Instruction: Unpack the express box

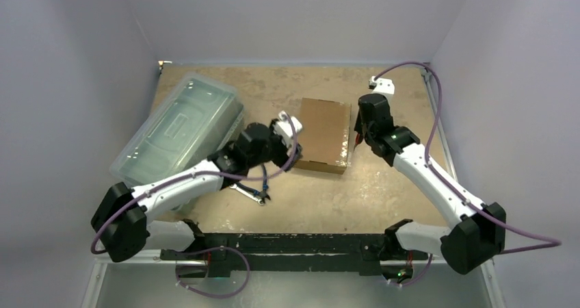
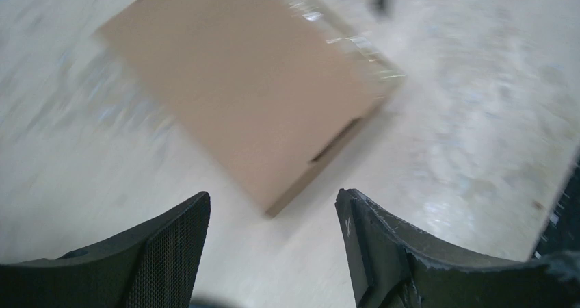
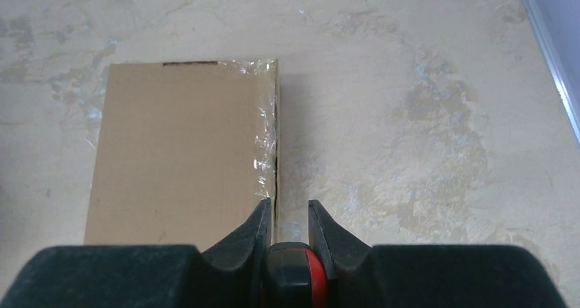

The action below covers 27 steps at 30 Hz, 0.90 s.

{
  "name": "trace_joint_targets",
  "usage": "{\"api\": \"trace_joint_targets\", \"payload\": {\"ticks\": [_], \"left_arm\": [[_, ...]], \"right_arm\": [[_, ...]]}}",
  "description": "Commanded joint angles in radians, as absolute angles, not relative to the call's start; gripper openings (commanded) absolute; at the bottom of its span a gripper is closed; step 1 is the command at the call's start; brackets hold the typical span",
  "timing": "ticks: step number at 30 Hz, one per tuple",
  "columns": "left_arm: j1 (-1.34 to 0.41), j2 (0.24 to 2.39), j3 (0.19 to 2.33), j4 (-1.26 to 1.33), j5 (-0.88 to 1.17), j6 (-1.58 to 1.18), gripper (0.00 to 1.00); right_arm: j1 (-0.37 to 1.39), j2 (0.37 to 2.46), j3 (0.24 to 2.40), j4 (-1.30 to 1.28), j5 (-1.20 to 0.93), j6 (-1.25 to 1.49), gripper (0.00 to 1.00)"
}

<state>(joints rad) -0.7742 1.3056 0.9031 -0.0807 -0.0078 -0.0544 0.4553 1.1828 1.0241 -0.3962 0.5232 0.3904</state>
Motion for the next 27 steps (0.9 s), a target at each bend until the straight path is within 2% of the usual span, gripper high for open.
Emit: {"api": "trace_joint_targets", "payload": {"ticks": [1,6,9,18,22,27], "left_arm": [[-0.873,1.318,0.739,0.468,0.290,0.287,0.69],[-0.983,1.449,0.738,0.521,0.303,0.594,0.69],[-1.025,1.537,0.723,0.617,0.262,0.665,0.70],[-1.069,1.766,0.772,0.846,0.103,0.637,0.68],[-1.089,1.831,0.794,0.890,-0.059,0.633,0.63],[-1.100,1.845,0.803,0.872,-0.096,0.642,0.58]], "right_arm": [[0.458,1.228,1.080,-0.353,0.503,0.410,0.00],[0.459,1.235,1.081,-0.318,0.499,0.408,0.00],[0.458,1.244,1.092,-0.318,0.506,0.408,0.00],[0.458,1.264,1.087,-0.300,0.532,0.443,0.00],[0.459,1.270,1.095,-0.295,0.552,0.460,0.00],[0.458,1.288,1.108,-0.282,0.566,0.466,0.00]]}}
